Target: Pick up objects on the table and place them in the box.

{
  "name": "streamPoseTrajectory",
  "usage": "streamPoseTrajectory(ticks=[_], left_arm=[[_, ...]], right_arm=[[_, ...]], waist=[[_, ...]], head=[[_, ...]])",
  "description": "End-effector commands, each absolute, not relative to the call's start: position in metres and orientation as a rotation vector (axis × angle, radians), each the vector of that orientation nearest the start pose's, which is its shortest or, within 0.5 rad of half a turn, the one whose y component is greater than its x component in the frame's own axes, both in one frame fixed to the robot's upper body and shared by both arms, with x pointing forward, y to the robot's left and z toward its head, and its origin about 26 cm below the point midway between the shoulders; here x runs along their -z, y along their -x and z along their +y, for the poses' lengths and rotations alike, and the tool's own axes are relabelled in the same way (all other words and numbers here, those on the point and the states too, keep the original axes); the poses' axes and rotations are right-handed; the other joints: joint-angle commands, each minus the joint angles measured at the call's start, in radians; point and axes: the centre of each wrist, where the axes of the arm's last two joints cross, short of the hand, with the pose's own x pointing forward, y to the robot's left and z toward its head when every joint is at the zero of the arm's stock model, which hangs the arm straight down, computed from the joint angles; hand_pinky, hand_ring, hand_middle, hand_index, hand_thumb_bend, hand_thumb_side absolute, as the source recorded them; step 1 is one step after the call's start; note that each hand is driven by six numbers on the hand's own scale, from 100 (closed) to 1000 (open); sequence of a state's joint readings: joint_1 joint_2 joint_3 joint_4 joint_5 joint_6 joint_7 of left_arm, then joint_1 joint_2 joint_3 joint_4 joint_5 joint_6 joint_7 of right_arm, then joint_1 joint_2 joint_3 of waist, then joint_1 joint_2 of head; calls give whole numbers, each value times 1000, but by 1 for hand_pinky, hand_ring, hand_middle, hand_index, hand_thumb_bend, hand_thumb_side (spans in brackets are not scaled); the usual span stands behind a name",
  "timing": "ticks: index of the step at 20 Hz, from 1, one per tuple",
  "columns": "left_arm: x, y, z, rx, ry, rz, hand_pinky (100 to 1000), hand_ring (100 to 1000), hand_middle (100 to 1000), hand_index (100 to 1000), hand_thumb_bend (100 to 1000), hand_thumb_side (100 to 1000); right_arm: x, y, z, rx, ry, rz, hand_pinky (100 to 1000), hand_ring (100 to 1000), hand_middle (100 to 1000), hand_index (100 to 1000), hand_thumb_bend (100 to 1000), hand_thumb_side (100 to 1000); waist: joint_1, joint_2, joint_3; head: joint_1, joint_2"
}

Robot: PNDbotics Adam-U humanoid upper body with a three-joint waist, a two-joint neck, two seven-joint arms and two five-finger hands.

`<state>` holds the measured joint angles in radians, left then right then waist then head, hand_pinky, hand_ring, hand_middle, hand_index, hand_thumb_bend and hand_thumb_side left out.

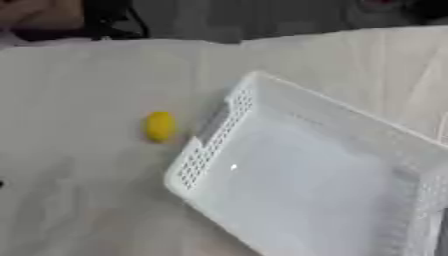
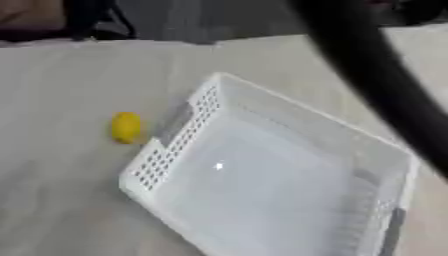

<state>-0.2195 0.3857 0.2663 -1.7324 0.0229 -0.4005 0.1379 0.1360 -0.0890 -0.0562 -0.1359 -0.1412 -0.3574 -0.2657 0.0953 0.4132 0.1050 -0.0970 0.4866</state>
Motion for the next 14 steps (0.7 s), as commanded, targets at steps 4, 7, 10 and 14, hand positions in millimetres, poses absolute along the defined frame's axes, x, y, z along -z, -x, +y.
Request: streamPoseTrajectory(ticks=[4, 7, 10, 14], left_arm=[[-221, -332, 408, 624, -969, -2336, 407, 671, 791, 864, 100, 407], [-240, -346, 406, 828, -1045, -2276, 427, 691, 802, 875, 100, 399], [-252, -361, 394, 951, -1048, -2255, 431, 692, 801, 861, 100, 420], [-264, -383, 369, 1083, -1015, -2265, 444, 699, 802, 859, 100, 374]], right_arm=[[255, 73, -286, 247, 408, -307, 473, 583, 677, 719, 100, 879], [256, 71, -285, 240, 405, -308, 475, 584, 678, 720, 100, 879], [256, 69, -284, 233, 401, -309, 475, 585, 678, 720, 100, 879], [256, 68, -283, 227, 399, -307, 475, 585, 678, 720, 100, 879]], waist=[[2, -22, -13], [3, -19, -21], [3, -17, -26], [3, -16, -31]], head=[[-10, -22], [-4, -26], [2, -28], [7, -30]])
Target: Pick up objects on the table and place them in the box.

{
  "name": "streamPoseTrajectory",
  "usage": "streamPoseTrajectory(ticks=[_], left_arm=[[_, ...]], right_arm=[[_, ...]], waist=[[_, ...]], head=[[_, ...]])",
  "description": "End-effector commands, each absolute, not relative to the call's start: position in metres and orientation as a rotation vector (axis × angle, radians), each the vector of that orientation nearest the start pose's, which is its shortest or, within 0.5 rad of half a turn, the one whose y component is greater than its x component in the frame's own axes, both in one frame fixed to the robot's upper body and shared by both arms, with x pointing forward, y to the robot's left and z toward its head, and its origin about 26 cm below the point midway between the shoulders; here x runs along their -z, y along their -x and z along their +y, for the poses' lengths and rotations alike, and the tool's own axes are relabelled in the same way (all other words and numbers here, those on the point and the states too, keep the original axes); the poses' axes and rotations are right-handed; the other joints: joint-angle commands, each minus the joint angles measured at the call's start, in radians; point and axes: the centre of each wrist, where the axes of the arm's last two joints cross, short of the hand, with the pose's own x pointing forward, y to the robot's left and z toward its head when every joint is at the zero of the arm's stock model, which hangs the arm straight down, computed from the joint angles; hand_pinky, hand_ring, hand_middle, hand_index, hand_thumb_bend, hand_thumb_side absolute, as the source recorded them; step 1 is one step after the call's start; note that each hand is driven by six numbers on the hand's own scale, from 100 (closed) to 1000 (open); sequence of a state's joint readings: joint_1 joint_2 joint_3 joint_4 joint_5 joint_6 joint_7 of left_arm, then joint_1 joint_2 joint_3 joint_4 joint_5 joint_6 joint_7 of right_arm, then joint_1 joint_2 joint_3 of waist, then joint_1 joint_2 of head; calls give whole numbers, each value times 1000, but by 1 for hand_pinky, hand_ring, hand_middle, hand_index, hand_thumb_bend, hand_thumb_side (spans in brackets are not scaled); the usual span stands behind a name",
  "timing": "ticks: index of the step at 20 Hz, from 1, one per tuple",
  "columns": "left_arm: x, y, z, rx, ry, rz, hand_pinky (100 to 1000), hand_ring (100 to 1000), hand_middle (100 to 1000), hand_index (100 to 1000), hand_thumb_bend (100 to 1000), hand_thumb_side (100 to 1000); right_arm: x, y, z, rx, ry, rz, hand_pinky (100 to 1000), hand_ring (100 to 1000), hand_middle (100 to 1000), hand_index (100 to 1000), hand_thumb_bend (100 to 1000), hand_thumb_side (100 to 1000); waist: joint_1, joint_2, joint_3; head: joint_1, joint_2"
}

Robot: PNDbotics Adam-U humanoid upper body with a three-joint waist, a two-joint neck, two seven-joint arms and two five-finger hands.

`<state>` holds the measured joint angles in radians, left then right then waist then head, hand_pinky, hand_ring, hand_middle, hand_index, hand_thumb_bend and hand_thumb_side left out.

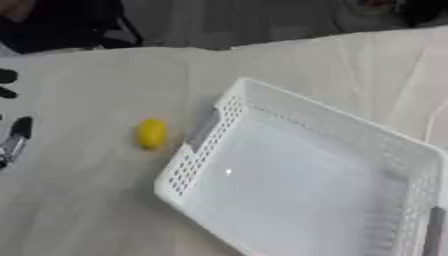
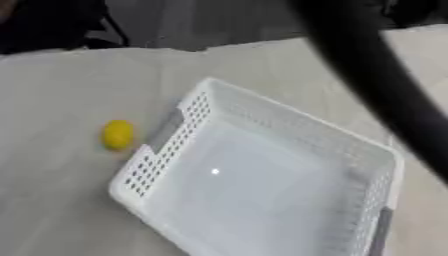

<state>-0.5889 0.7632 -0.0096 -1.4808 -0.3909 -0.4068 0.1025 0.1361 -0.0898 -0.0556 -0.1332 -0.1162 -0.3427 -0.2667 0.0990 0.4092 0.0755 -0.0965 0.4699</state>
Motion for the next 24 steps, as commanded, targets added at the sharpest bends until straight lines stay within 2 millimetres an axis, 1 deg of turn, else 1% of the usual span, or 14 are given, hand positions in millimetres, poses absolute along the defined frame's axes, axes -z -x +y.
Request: streamPoseTrajectory(ticks=[1, 5, 10, 11, 12, 13, 14, 15, 19, 24], left_arm=[[-266, -388, 362, -1447, 1322, 2973, 443, 697, 802, 858, 100, 375], [-271, -407, 340, -1481, 1261, 2942, 437, 689, 800, 854, 100, 382], [-271, -426, 321, -1518, 1205, 2944, 426, 675, 796, 847, 100, 421], [-269, -431, 317, -1531, 1194, 2951, 414, 665, 794, 843, 100, 456], [-266, -435, 314, -1543, 1185, 2958, 410, 663, 795, 842, 100, 467], [-263, -440, 310, -1563, 1173, 2966, 411, 665, 797, 842, 100, 453], [-260, -444, 307, -1583, 1163, 2969, 410, 664, 796, 842, 100, 462], [-256, -447, 303, -1607, 1151, 2967, 413, 671, 801, 842, 100, 434], [-243, -458, 289, -1675, 1111, 2959, 410, 669, 801, 839, 100, 456], [-235, -466, 277, -1731, 1086, 2941, 413, 666, 800, 837, 100, 463]], right_arm=[[256, 68, -283, 226, 399, -308, 475, 585, 678, 720, 100, 879], [257, 67, -282, 222, 396, -306, 476, 585, 679, 720, 100, 878], [257, 67, -281, 218, 394, -303, 476, 586, 679, 720, 100, 878], [257, 68, -281, 217, 394, -302, 477, 586, 680, 720, 100, 878], [257, 68, -281, 216, 394, -301, 477, 586, 680, 720, 100, 878], [257, 68, -281, 215, 394, -301, 477, 586, 680, 720, 100, 878], [257, 68, -281, 214, 394, -300, 477, 586, 680, 720, 100, 878], [257, 68, -282, 213, 396, -301, 476, 585, 679, 720, 100, 879], [256, 68, -284, 211, 400, -305, 476, 585, 679, 720, 100, 879], [256, 67, -285, 207, 401, -304, 476, 585, 679, 720, 100, 880]], waist=[[-2, -12, -3], [-6, -11, -3], [-10, -11, -2], [-10, -11, -2], [-10, -11, -1], [-10, -11, -2], [-10, -12, -3], [-9, -12, -5], [-6, -13, -12], [-4, -13, -12]], head=[[7, -14], [12, -14], [21, -14], [22, -12], [23, -11], [24, -10], [24, -9], [23, -9], [18, -8], [13, 3]])
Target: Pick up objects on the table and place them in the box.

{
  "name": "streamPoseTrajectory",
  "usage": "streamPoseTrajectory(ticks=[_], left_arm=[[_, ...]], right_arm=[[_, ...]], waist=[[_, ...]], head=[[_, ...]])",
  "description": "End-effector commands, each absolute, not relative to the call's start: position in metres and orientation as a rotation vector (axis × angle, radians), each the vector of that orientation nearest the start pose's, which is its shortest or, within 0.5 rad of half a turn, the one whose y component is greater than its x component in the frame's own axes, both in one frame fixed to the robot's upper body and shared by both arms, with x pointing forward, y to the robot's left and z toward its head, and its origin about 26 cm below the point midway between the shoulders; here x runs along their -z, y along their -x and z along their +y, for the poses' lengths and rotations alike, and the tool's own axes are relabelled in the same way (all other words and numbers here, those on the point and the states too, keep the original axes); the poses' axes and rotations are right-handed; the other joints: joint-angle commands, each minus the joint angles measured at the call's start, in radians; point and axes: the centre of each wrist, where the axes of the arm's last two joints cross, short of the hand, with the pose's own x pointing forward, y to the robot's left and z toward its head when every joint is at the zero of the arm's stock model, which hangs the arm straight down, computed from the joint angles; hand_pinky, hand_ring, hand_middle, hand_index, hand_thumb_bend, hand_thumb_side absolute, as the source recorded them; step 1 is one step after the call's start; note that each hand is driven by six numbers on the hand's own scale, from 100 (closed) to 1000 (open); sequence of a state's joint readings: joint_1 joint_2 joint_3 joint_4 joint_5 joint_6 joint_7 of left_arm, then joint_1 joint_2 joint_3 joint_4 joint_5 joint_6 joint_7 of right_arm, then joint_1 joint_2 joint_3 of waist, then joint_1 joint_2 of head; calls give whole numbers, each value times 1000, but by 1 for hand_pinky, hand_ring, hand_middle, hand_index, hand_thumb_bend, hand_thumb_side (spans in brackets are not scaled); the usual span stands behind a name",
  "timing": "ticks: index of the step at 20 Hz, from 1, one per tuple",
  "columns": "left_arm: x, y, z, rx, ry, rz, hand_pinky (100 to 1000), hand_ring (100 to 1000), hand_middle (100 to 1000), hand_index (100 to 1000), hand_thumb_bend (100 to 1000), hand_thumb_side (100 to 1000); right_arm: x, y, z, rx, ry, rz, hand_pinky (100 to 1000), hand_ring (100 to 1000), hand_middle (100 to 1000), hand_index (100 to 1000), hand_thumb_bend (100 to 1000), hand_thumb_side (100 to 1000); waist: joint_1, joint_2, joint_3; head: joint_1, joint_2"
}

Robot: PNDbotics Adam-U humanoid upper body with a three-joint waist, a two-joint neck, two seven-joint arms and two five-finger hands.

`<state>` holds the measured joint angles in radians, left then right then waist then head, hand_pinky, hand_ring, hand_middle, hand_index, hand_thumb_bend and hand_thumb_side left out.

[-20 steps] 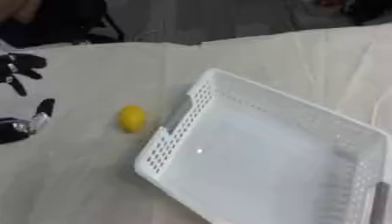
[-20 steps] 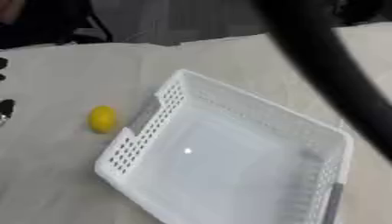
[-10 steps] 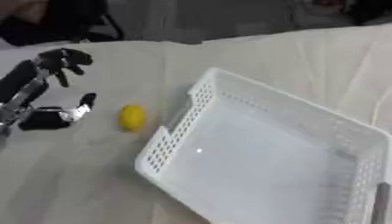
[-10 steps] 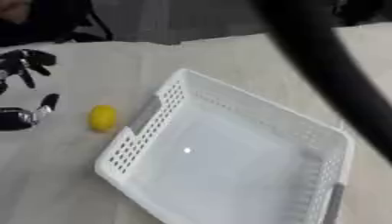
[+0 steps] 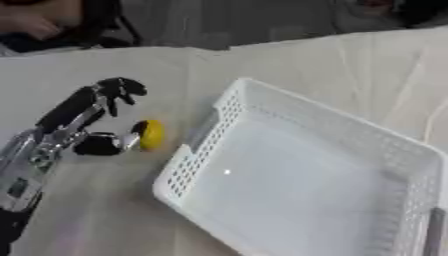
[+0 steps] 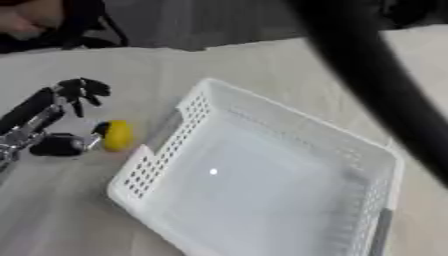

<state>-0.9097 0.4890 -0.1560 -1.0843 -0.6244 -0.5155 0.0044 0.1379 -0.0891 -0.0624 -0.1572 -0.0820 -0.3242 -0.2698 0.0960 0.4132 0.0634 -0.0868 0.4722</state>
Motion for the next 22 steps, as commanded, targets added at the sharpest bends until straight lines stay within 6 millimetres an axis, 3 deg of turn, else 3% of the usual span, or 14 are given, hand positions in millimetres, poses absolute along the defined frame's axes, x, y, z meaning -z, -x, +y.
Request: streamPoseTrajectory(ticks=[1, 18, 19, 20, 21, 22], left_arm=[[-233, -468, 275, -1751, 1086, 2930, 419, 668, 801, 836, 100, 459], [-206, -487, 266, -2049, 1044, 2691, 444, 669, 795, 825, 100, 446], [-205, -488, 266, -2049, 1040, 2689, 426, 644, 769, 803, 100, 245], [-205, -488, 266, -2039, 1039, 2693, 376, 596, 722, 766, 100, 229], [-205, -488, 267, -2025, 1039, 2699, 243, 497, 606, 685, 100, 196], [-206, -488, 266, -1987, 1038, 2718, 173, 455, 531, 627, 100, 180]], right_arm=[[256, 67, -285, 207, 402, -304, 476, 585, 679, 720, 100, 879], [256, 65, -288, 206, 411, -305, 477, 586, 679, 720, 100, 879], [256, 65, -288, 206, 411, -305, 477, 586, 679, 720, 100, 879], [256, 65, -288, 206, 412, -305, 477, 586, 679, 720, 100, 879], [256, 65, -288, 207, 412, -306, 478, 587, 680, 720, 100, 879], [256, 64, -288, 207, 412, -306, 478, 587, 680, 720, 100, 879]], waist=[[-1, -18, 0], [14, -15, -3], [15, -14, -3], [16, -13, -4], [17, -13, -4], [18, -12, -4]], head=[[2, 3], [-12, 24], [-12, 25], [-12, 26], [-12, 27], [-12, 28]])
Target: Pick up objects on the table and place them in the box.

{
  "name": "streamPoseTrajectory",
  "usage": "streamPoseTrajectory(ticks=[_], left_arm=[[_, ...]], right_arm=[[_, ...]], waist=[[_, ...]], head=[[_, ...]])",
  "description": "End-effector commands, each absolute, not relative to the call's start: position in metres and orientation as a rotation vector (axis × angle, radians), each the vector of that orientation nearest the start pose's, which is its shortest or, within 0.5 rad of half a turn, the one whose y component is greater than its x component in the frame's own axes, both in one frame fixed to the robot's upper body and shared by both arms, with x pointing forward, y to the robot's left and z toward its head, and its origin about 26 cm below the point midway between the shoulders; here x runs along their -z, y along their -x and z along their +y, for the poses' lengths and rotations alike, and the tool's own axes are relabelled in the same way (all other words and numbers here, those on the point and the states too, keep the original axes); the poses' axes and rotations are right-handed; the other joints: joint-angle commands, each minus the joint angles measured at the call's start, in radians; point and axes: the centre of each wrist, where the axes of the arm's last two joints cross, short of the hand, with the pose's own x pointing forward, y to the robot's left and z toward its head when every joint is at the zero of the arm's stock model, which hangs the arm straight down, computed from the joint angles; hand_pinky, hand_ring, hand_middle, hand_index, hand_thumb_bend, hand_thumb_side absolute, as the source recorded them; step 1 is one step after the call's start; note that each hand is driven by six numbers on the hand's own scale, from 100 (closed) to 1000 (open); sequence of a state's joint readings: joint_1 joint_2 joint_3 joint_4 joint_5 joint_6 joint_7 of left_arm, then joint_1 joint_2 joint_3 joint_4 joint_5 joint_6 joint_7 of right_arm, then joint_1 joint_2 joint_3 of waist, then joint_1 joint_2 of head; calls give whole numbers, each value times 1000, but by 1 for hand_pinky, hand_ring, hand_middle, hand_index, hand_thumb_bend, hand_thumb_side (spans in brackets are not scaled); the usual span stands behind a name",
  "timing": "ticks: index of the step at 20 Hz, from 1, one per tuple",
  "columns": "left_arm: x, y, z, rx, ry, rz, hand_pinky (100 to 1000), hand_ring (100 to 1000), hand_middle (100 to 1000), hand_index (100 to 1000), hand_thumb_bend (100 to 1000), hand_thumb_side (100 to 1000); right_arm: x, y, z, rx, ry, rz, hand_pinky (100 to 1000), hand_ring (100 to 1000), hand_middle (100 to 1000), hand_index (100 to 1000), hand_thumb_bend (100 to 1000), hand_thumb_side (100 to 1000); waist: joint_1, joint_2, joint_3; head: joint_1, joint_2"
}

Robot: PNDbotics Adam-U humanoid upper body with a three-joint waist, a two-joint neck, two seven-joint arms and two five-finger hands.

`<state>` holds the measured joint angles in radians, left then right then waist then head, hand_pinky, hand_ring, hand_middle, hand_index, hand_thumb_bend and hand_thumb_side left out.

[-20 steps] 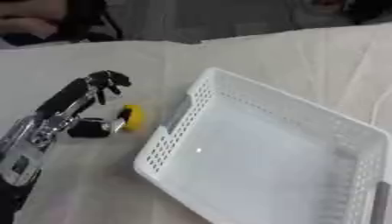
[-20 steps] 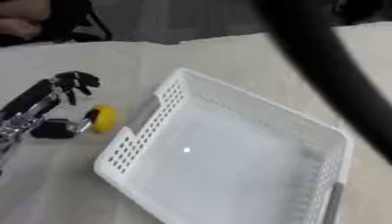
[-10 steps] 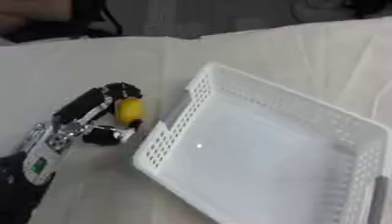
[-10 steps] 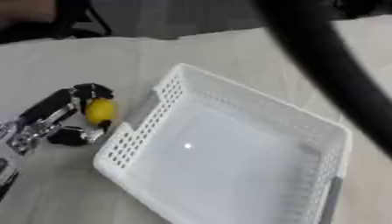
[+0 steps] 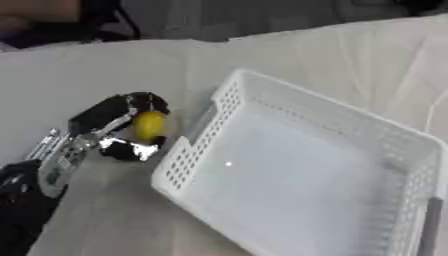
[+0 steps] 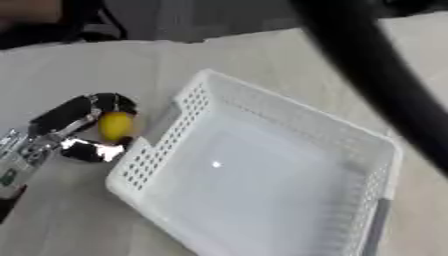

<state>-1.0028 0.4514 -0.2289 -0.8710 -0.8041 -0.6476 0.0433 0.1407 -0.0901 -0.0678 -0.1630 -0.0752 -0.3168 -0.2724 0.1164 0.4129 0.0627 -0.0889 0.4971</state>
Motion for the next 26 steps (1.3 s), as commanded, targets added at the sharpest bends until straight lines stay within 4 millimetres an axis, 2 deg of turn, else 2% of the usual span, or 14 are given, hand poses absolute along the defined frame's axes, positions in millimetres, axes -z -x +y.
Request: streamPoseTrajectory(ticks=[1, 3, 6, 10, 15, 16, 17, 18, 19, 20, 21, 23, 24, 26], left_arm=[[-206, -488, 266, -1962, 1037, 2731, 100, 401, 442, 548, 100, 171], [-209, -486, 266, -1874, 1022, 2777, 100, 314, 314, 441, 100, 151], [-220, -482, 264, -1691, 997, 2873, 100, 100, 100, 245, 100, 116], [-238, -475, 258, -1490, 924, 2974, 100, 100, 100, 200, 100, 100], [-254, -466, 252, -1412, 853, 2968, 100, 100, 100, 185, 100, 100], [-256, -465, 252, -1407, 847, 2961, 100, 100, 100, 177, 145, 100], [-258, -464, 252, -1407, 845, 2950, 100, 100, 100, 177, 145, 100], [-262, -462, 252, -1412, 846, 2929, 100, 100, 100, 169, 332, 100], [-266, -460, 253, -1419, 854, 2902, 100, 100, 100, 170, 303, 100], [-272, -457, 253, -1424, 869, 2869, 100, 100, 100, 166, 428, 100], [-278, -454, 254, -1425, 887, 2841, 100, 100, 100, 166, 478, 100], [-291, -446, 254, -1411, 934, 2785, 100, 100, 100, 166, 485, 100], [-296, -443, 254, -1400, 952, 2769, 100, 100, 100, 163, 539, 100], [-307, -436, 252, -1352, 986, 2748, 100, 100, 100, 165, 536, 100]], right_arm=[[256, 64, -288, 207, 412, -306, 478, 587, 680, 720, 100, 879], [256, 63, -287, 208, 411, -310, 478, 587, 680, 720, 100, 880], [257, 61, -286, 207, 408, -314, 477, 586, 679, 720, 100, 880], [257, 59, -286, 207, 406, -321, 475, 585, 678, 720, 100, 881], [257, 59, -286, 203, 405, -322, 474, 584, 677, 719, 100, 883], [257, 59, -286, 202, 405, -323, 474, 584, 676, 719, 100, 884], [257, 59, -286, 202, 405, -323, 474, 584, 676, 719, 100, 884], [257, 59, -286, 201, 405, -323, 474, 584, 676, 719, 100, 887], [257, 59, -286, 201, 405, -323, 474, 584, 676, 719, 100, 887], [257, 59, -286, 201, 405, -322, 474, 584, 676, 719, 100, 888], [257, 59, -286, 200, 405, -322, 474, 584, 676, 719, 100, 888], [257, 60, -286, 198, 404, -320, 474, 584, 676, 719, 100, 888], [257, 60, -286, 198, 404, -319, 474, 584, 677, 719, 100, 889], [257, 60, -285, 196, 403, -318, 474, 584, 677, 719, 100, 889]], waist=[[-2, -11, -3], [-3, -8, -3], [-7, -5, -3], [-11, -4, -6], [-15, -6, -5], [-16, -7, -5], [-17, -7, -5], [-17, -8, -5], [-18, -9, -5], [-19, -10, -4], [-19, -10, -3], [-20, -12, -1], [-21, -12, -1], [-22, -13, 0]], head=[[-10, 4], [-10, 6], [-7, 10], [-4, 14], [-2, 17], [-2, 17], [-2, 16], [-3, 16], [-3, 16], [-4, 15], [-4, 14], [-6, 11], [-6, 10], [-6, 8]])
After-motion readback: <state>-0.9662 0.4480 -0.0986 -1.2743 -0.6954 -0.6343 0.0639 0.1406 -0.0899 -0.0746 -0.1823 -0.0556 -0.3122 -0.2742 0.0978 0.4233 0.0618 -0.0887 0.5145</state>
